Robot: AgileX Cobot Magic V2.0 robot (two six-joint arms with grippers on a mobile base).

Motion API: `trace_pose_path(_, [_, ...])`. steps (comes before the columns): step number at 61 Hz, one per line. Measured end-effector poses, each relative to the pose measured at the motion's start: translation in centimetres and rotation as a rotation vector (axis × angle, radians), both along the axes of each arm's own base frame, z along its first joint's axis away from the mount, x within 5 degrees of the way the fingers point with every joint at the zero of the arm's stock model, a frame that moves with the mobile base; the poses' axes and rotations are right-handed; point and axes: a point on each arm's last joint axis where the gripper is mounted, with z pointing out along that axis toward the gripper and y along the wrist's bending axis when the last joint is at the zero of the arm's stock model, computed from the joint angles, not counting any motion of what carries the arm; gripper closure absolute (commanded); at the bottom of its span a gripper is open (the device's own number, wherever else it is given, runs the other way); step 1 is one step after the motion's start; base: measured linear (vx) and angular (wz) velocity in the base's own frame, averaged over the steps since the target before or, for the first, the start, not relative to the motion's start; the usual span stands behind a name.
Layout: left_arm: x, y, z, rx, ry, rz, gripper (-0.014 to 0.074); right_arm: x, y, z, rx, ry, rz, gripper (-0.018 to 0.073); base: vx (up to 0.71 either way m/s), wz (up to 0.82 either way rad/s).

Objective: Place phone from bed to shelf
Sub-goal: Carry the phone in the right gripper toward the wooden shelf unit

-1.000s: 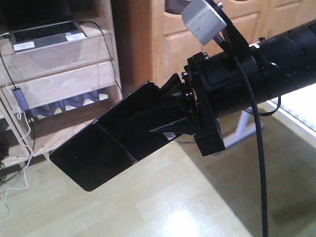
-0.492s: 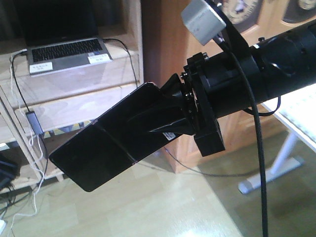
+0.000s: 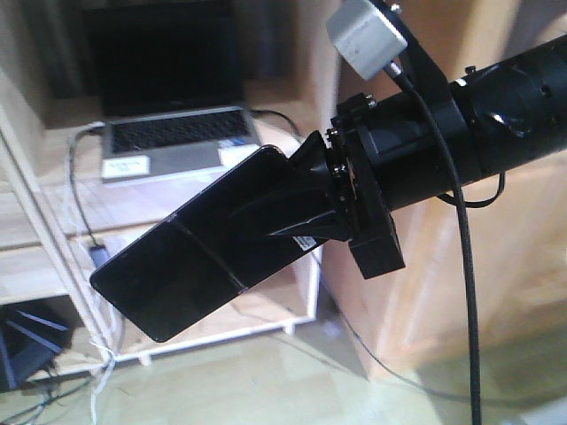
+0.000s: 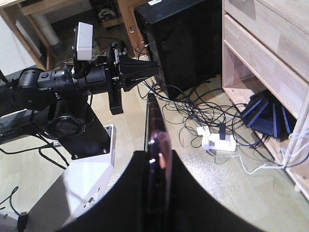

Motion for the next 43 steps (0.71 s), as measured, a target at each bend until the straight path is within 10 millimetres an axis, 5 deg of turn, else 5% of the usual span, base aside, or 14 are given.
trace_pose_path(43, [0.00, 0.00, 0.00, 0.000, 0.000, 0.000, 0.0595, 0.00, 0.00, 0.00, 0.000, 0.000, 0.000, 0.0562, 0.31, 0.25])
